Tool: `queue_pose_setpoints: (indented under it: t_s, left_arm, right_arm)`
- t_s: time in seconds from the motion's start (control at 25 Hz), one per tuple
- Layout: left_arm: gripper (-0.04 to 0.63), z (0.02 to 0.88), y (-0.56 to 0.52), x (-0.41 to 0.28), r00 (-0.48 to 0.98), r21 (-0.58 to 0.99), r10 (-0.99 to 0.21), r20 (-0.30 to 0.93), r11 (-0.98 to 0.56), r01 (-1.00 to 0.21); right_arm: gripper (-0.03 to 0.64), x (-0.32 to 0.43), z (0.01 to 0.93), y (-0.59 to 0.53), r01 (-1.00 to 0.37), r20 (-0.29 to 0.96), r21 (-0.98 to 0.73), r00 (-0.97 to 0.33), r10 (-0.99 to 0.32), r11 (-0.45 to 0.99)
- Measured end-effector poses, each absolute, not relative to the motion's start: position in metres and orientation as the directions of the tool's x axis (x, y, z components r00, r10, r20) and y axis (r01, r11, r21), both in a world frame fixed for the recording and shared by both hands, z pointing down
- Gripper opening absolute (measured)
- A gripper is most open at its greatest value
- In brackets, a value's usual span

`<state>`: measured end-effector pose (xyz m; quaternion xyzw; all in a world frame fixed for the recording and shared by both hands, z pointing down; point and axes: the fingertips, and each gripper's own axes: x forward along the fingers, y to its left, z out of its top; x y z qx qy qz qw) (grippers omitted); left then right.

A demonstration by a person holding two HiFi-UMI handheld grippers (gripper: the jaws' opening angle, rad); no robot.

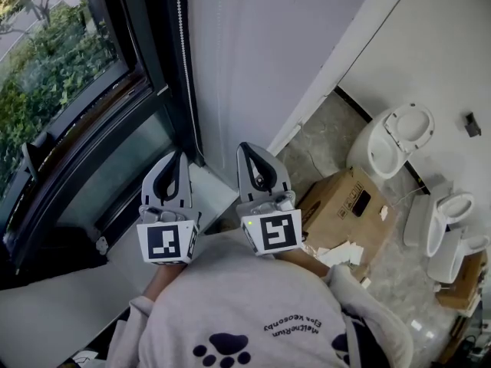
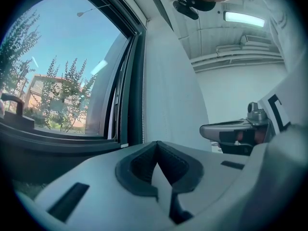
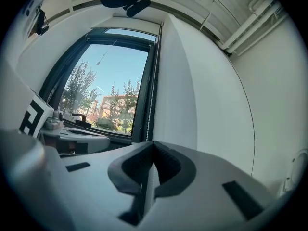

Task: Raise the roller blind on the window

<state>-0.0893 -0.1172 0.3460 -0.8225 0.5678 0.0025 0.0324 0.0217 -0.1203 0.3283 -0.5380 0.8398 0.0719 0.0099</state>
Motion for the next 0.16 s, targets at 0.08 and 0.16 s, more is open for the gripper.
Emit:
queue_pose_setpoints:
  t_s: [0.08, 0.16]
  left_arm:
    - [0.008, 0.3455, -0.1171, -0.0887, 0.354, -0.052, -0.934, -0.042, -0.352, -0.934]
    - [0.008, 0.3444, -0.1171, -0.0881, 0.353, -0.053, -0.935, -0.045, -0.351, -0.935]
  right_arm:
    - [0.009, 0.0221, 0.3280, -0.1205, -0.905, -0.096, 0.113, -0.422, -0.902, 0.411]
    - [0.009, 0.0233, 0.3282, -0.1212, -0.904, -0.094, 0.119, -0.422, -0.902, 0.411]
